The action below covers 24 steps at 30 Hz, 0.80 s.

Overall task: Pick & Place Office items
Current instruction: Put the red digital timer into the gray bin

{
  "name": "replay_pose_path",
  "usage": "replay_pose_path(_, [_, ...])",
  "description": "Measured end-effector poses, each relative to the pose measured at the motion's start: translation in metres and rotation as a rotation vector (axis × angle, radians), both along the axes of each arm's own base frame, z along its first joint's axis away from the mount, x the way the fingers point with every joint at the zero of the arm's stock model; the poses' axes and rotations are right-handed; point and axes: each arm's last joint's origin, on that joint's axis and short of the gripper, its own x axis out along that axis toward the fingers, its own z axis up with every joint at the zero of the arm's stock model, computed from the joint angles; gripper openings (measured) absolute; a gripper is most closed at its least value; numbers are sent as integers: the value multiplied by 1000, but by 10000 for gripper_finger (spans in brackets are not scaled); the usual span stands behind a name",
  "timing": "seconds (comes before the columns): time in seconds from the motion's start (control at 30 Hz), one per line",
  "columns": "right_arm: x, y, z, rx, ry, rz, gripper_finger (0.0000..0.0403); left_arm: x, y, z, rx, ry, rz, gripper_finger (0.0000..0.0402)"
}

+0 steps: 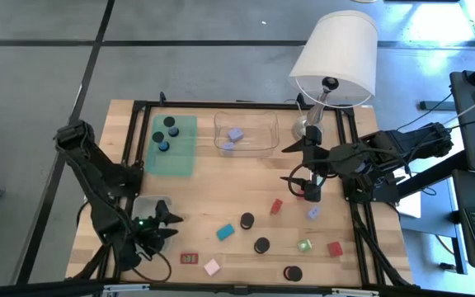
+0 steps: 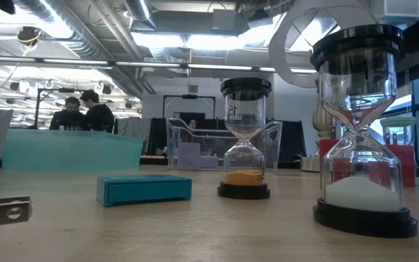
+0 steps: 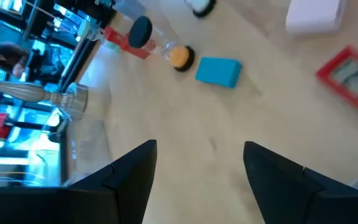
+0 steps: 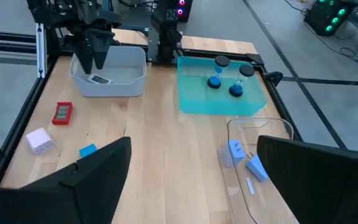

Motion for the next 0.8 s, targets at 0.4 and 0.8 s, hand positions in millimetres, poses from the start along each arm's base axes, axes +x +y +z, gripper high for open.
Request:
replay_pose_path(0.4, [0,0,0,0,0,0,351,78,-6,0,-904,-13,283,237])
replay_pose_path(0.8, [0,0,0,-2,-1,-2,351,119,-50,-17,-832,370,419,237])
